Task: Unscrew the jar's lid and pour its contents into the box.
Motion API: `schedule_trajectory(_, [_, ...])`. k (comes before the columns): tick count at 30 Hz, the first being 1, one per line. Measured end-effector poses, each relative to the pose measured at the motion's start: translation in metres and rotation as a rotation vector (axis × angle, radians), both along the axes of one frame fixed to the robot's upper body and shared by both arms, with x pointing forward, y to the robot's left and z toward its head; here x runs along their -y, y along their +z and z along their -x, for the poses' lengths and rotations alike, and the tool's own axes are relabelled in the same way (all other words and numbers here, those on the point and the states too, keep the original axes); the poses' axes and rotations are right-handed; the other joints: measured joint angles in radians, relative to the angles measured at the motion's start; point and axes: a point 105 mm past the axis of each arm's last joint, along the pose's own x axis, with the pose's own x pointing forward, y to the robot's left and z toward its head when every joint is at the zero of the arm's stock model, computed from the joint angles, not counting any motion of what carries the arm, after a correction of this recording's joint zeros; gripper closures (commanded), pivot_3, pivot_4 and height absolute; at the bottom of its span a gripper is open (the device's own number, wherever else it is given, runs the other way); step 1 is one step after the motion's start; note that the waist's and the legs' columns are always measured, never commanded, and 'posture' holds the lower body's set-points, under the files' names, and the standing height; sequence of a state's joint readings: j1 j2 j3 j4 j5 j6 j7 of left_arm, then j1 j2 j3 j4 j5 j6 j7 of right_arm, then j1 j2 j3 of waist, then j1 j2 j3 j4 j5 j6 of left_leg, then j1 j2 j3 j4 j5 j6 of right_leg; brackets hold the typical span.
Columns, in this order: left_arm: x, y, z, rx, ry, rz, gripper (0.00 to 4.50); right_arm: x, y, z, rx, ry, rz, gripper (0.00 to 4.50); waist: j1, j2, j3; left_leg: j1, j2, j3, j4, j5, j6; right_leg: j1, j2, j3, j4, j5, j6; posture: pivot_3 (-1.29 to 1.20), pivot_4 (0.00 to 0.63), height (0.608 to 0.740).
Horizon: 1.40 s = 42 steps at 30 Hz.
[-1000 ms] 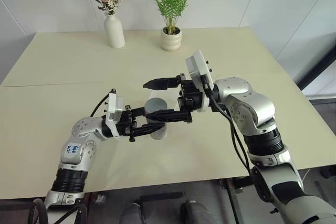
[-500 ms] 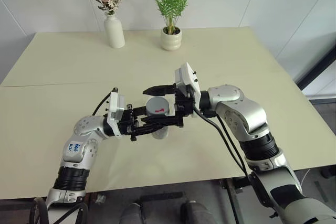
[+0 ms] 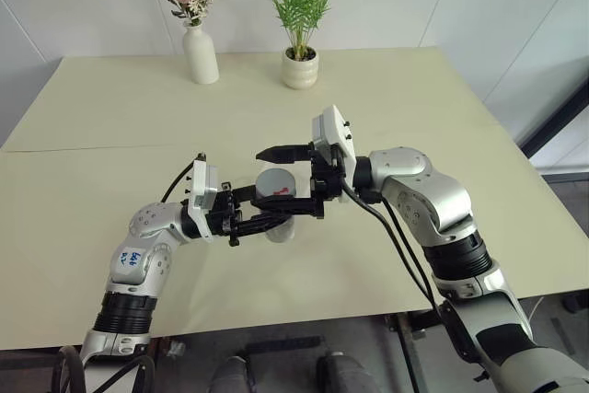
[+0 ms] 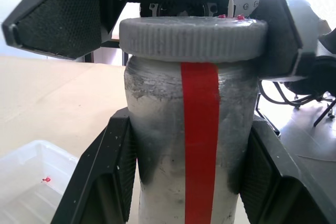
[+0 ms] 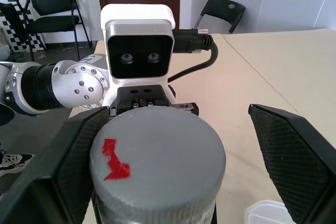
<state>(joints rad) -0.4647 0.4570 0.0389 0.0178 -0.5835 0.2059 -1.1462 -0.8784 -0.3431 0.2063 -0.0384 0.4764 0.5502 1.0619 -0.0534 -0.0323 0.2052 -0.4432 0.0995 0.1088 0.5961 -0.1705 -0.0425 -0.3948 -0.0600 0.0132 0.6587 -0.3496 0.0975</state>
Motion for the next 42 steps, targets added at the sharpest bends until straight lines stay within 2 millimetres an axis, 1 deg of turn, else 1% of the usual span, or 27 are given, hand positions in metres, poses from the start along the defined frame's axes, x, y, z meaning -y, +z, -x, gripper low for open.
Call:
schedule_trajectory(7, [-0.003,-0.001,-0.002,-0.004,0.025,0.003,2.35,0.011,-0.003,-0.003,-0.042,-0.032,-0.023,0.04,0.001,0.0,0.0,0.0,0.0,0.0,0.0,0.0,0.0,0.0,0.0,0.0,0.0,0.0,0.0,0.0,0.15,0.74])
schedule_trajectory(12, [-0.006,-0.002,-0.005,-0.013,0.039,0.007,2.35,0.023,-0.004,-0.005,-0.051,-0.056,-0.032,0.04,0.001,0.0,0.0,0.0,0.0,0.0,0.0,0.0,0.0,0.0,0.0,0.0,0.0,0.0,0.0,0.0,0.15,0.74])
schedule_trajectory(16, [-0.008,-0.002,-0.006,-0.014,0.046,0.01,2.35,0.042,-0.001,-0.013,-0.043,-0.128,-0.041,0.04,0.002,0.0,0.0,0.0,0.0,0.0,0.0,0.0,0.0,0.0,0.0,0.0,0.0,0.0,0.0,0.0,0.15,0.74])
schedule_trajectory(19, [-0.006,-0.003,-0.003,-0.006,0.023,0.004,2.35,0.057,0.001,-0.021,-0.048,-0.198,-0.053,0.04,0.001,0.0,0.0,0.0,0.0,0.0,0.0,0.0,0.0,0.0,0.0,0.0,0.0,0.0,0.0,0.0,0.15,0.74])
schedule_trajectory(22, [-0.006,-0.003,-0.003,-0.005,0.021,0.005,2.35,0.065,-0.003,-0.024,-0.057,-0.227,-0.04,0.04,0.0,0.0,0.0,0.0,0.0,0.0,0.0,0.0,0.0,0.0,0.0,0.0,0.0,0.0,0.0,0.0,0.15,0.74])
schedule_trajectory(27, [-0.006,-0.003,-0.003,-0.003,0.02,0.006,2.35,0.089,-0.007,-0.031,-0.075,-0.303,-0.026,0.04,0.003,0.0,0.0,0.0,0.0,0.0,0.0,0.0,0.0,0.0,0.0,0.001,0.0,0.0,0.0,0.0,0.15,0.74])
schedule_trajectory(30, [-0.006,-0.002,-0.003,-0.002,0.02,0.006,2.35,0.096,-0.008,-0.032,-0.084,-0.315,-0.02,0.04,0.0,0.0,0.0,0.0,0.0,0.0,0.0,0.0,0.0,0.0,0.0,0.001,0.0,0.0,0.0,0.0,0.15,0.74])
schedule_trajectory(32, [-0.006,-0.002,-0.003,-0.002,0.02,0.006,2.35,0.096,-0.008,-0.03,-0.093,-0.309,-0.023,0.04,-0.001,0.0,0.0,0.001,0.0,0.0,0.0,0.0,0.0,0.0,0.001,0.001,0.0,0.0,0.0,0.0,0.15,0.74])
schedule_trajectory(34, [-0.006,-0.003,-0.003,-0.002,0.019,0.005,2.35,0.089,-0.003,-0.025,-0.094,-0.276,-0.049,0.04,-0.001,0.0,0.0,0.001,0.0,0.0,0.0,0.0,0.0,0.0,0.001,0.001,0.0,0.0,0.0,0.0,0.15,0.74])
schedule_trajectory(37, [-0.006,-0.003,-0.002,-0.001,0.018,0.005,2.35,0.067,0.008,-0.01,-0.089,-0.189,-0.106,0.04,-0.001,0.0,0.0,0.001,0.001,0.0,0.0,0.0,0.0,0.0,0.001,0.001,0.0,0.0,0.0,0.0,0.15,0.74])
schedule_trajectory(42, [-0.006,-0.004,-0.001,-0.004,0.013,0.004,2.35,0.036,0.007,0.01,-0.078,-0.093,-0.09,0.04,0.001,0.0,0.0,0.0,0.0,0.0,0.0,0.0,0.0,0.0,0.0,0.001,0.0,0.0,0.0,0.0,0.15,0.74])
